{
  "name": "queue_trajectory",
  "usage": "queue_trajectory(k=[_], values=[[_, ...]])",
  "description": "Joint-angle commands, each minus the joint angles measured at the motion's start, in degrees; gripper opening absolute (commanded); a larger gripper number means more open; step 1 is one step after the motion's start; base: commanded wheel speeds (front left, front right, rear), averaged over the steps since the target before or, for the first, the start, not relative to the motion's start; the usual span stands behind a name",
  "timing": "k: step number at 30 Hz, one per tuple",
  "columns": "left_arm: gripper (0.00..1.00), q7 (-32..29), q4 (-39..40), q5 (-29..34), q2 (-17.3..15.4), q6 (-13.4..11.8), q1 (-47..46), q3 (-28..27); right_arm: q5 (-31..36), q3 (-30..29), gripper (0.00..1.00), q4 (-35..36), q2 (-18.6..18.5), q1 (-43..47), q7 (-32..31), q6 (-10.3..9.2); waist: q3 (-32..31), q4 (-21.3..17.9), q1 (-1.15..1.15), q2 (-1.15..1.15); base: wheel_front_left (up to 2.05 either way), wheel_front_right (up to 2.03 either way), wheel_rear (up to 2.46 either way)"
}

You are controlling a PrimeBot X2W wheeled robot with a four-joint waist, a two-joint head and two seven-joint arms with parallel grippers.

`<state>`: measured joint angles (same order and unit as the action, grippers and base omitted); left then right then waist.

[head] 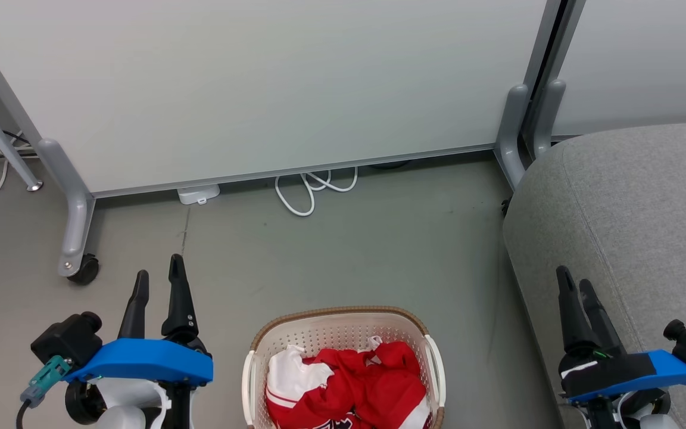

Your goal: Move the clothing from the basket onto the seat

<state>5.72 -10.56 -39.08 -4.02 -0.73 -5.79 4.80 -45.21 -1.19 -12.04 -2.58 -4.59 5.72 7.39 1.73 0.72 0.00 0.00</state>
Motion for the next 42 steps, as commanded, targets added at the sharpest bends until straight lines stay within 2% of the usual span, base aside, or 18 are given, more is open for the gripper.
queue_trajectory(k=[1,18,32,42], values=[[1.0,0.66,0.71,2.0,-0.62,-0.43,-1.44,0.71,1.87,0.32,1.0,0.45,-0.33,-1.62,0.63,0.08,0.03,0.03,0.0,0.0,0.0,0.0,0.0],[1.0,3.31,0.9,12.53,-1.79,-1.48,-1.69,4.5,12.49,1.59,1.0,0.32,-0.37,-1.7,3.32,0.1,0.35,0.0,0.0,0.0,0.0,0.0,0.0],[1.0,5.23,-0.37,19.3,-1.31,1.27,-1.62,5.67,20.1,2.32,1.0,-0.15,-0.4,-1.73,5.29,0.12,0.42,0.1,0.0,0.0,0.0,0.0,0.0],[1.0,6.37,-1.86,23.76,-0.78,2.13,-1.34,5.57,24.61,2.77,1.0,-0.54,-0.41,-1.44,6.39,0.13,0.41,0.08,0.0,0.0,0.0,0.0,0.0]])
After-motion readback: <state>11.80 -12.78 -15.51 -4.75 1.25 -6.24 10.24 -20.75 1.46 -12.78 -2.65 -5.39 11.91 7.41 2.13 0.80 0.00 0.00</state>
